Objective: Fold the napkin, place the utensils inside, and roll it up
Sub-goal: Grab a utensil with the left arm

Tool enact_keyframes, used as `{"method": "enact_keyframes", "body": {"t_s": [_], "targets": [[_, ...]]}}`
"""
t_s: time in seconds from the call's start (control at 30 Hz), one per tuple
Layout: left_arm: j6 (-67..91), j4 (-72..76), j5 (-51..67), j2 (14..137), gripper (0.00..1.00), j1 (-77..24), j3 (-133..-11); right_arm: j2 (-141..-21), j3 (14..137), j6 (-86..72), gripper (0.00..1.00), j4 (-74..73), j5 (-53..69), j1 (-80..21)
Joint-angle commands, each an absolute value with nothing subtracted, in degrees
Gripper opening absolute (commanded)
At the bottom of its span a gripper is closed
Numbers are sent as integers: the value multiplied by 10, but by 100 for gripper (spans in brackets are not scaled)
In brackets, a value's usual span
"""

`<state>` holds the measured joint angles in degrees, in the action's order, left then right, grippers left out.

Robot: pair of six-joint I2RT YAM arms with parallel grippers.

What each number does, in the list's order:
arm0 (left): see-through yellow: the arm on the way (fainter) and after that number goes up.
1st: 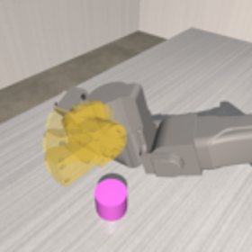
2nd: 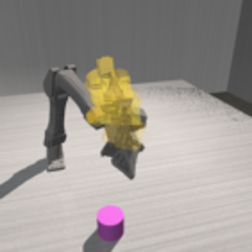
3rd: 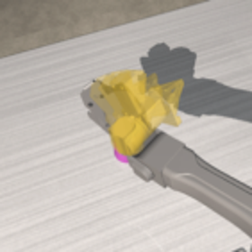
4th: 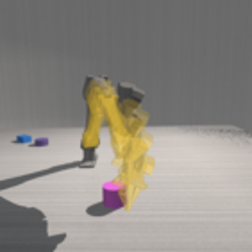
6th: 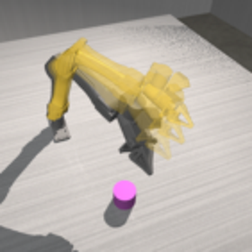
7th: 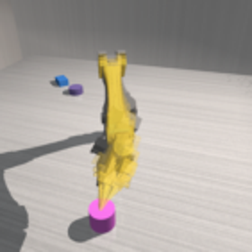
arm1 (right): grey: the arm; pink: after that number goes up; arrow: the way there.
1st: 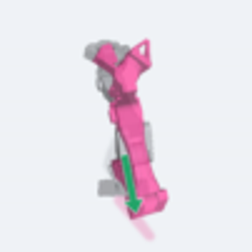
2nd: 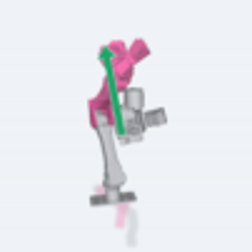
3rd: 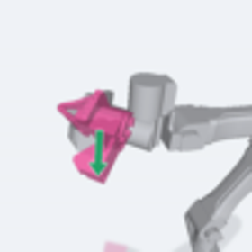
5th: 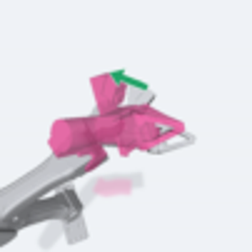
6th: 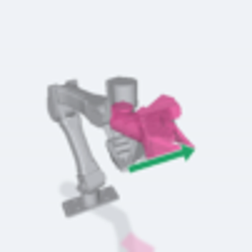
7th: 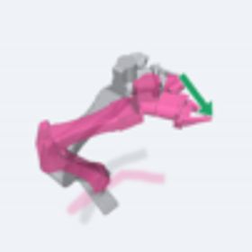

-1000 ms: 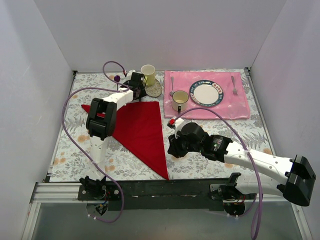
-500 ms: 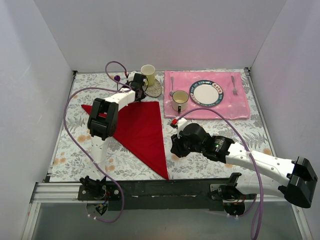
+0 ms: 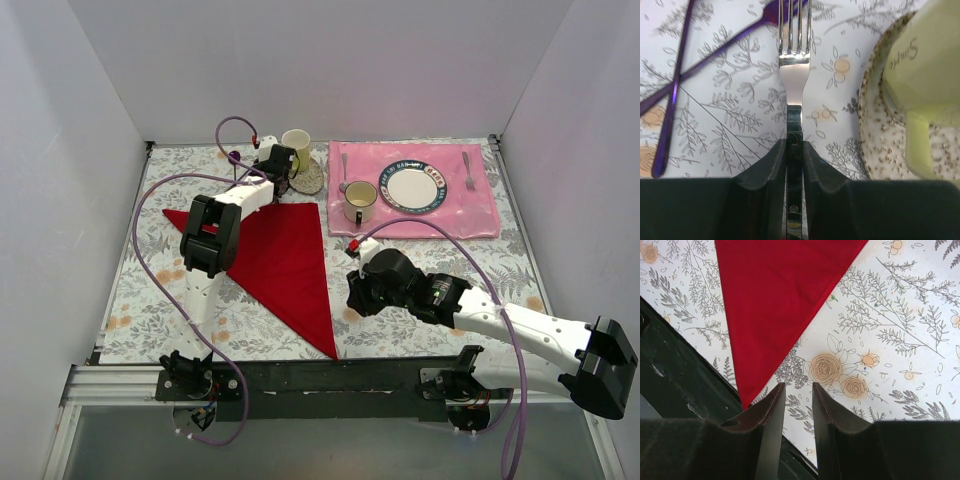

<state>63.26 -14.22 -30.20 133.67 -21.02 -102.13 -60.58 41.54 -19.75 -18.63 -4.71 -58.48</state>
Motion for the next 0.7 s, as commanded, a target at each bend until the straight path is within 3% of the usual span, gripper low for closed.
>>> {"method": "enact_keyframes", "body": {"t_s": [0.0,0.4,0.57,0.63,0.67], "targets": [[588,-72,-383,1311,0,-212,-1034,-603,419,-204,37,-183,-57,-582],[508,4,-493,1322,0,-192,-1165,-654,453,-167,38,-167,-59,-565],[534,-91,-472,1276,0,-178,-1194,-711,501,-154,41,-132,16,-514],[593,-171,-425,1242,0,-178,-1202,-730,519,-156,53,-88,91,-484],[651,-242,-396,1228,0,-178,-1198,-756,545,-157,54,-76,124,-454]]}}
